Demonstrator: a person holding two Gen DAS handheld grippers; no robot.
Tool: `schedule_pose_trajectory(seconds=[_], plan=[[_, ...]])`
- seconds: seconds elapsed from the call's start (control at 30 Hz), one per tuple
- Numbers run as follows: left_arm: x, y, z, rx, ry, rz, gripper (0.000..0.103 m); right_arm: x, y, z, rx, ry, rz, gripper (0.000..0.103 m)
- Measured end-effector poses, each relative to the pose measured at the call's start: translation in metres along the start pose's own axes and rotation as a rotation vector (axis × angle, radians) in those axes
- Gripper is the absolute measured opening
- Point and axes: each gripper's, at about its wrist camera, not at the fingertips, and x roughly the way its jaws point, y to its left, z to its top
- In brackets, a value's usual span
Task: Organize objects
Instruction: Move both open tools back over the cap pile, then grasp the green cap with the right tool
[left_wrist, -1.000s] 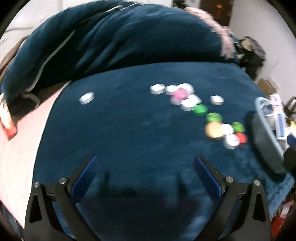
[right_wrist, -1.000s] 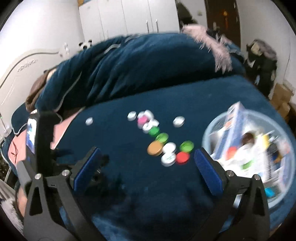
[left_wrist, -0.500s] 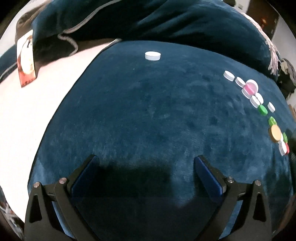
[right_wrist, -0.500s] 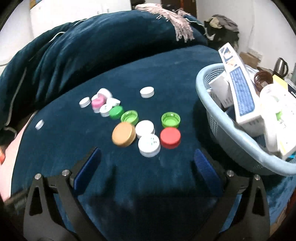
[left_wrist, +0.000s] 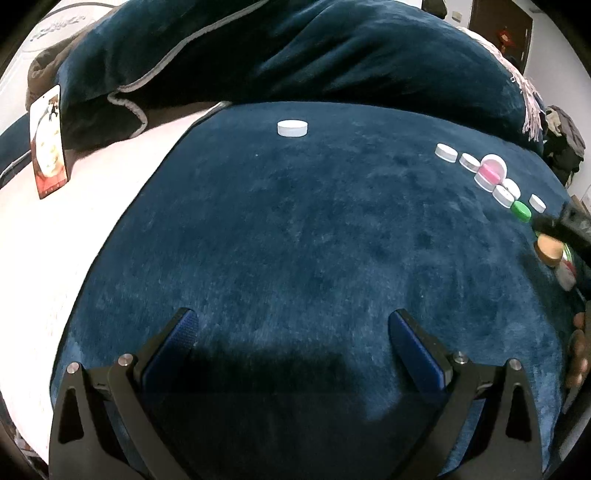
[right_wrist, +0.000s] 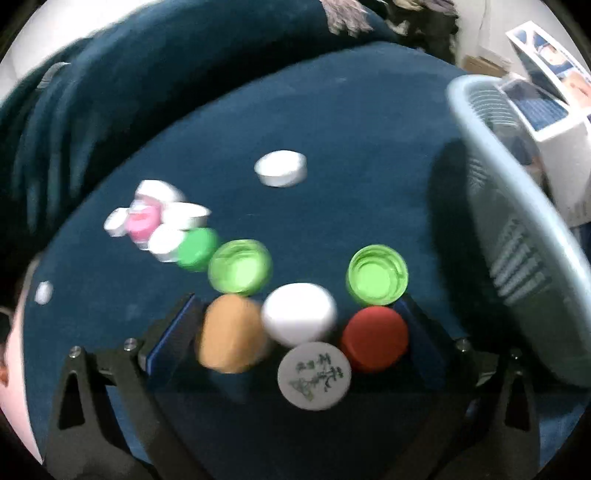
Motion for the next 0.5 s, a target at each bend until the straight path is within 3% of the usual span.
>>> schedule_pose_trajectory(seconds=[0.07, 0.1, 0.23, 0.33, 0.4, 0.5], plan=[[-0.001, 0.0, -0.001, 0.0, -0.002, -0.002, 0.103, -0.006, 0.031, -0.007, -0.118, 0.044, 0.204, 0.1], [-0.001, 0.001, -0.001, -0.002, -0.003, -0.004, 0.103, -0.015, 0.043, -0.011, -0.168, 0.038, 0.247, 0.1], [-0.002, 0.002, -0.002, -0.005, -0.008, -0.01, 0.103, -0.061, 0.043, -0.021, -0.178, -0.089, 0.221, 0.101], [-0.002, 0.002, -0.003, -0.006, -0.01, -0.011, 0.103, -0.079, 0.015, -0.024, -0.144, -0.165, 0.08, 0.102], [-0.002, 0.002, -0.003, -0.003, -0.01, -0.007, 0.103, -0.074, -0.006, -0.023, -0.089, -0.129, 0.038, 0.102], [-0.001, 0.001, -0.002, 0.0, -0.01, -0.002, 0.103, -0.057, -0.015, -0.017, -0.028, -0.069, 0.043, 0.102]])
